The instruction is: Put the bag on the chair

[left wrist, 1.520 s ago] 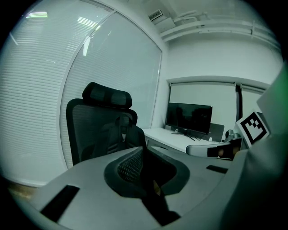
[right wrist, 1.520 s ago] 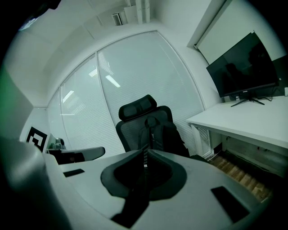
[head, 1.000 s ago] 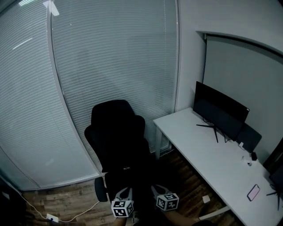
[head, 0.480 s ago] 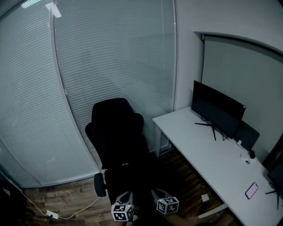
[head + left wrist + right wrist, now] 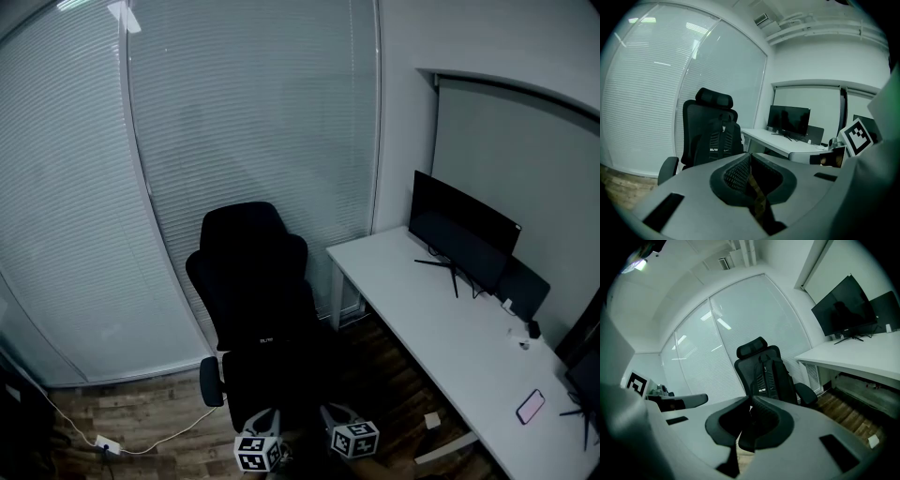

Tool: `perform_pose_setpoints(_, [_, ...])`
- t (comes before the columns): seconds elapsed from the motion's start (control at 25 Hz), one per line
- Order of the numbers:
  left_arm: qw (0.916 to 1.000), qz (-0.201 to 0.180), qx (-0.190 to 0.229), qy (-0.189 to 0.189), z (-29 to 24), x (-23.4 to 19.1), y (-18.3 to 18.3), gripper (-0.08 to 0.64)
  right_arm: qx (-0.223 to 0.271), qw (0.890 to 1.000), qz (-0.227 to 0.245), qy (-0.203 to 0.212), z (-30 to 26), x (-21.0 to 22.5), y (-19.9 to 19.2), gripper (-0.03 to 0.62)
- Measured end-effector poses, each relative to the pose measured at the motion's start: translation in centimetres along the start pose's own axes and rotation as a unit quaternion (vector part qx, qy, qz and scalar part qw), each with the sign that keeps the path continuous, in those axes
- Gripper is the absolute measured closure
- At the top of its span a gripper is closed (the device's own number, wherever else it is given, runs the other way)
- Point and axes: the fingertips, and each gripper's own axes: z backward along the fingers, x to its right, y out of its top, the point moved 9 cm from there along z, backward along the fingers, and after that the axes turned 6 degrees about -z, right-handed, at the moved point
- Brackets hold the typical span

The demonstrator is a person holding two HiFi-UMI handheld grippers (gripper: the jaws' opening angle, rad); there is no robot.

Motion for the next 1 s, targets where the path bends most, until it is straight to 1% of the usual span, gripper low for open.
perform_pose_setpoints(0.12, [1.0,0.002,-0.004,-0.004,0.8,0.7,-0.2,0.534,-0.004,1.0,0.001,0.005,0.5,-0.3,-0.6,0.538])
perform_pose_setpoints(0.48, [1.0,0.001,-0.003,0.004,2.1,2.0,-2.1,0.535,-0.008,1.0,0.008,0.002,2.1,0.0,-1.8,0.543])
perform_pose_setpoints(0.76, [0.9999,0.008,-0.005,-0.004,2.8,2.4,-2.1,0.535,-0.008,1.0,0.007,0.003,2.5,-0.5,-2.2,0.545])
perform_pose_setpoints(1.0, [0.9999,0.014,0.003,0.002,3.3,2.0,-2.3,0.535,-0.007,1.0,0.008,0.006,2.6,-1.1,-2.3,0.546])
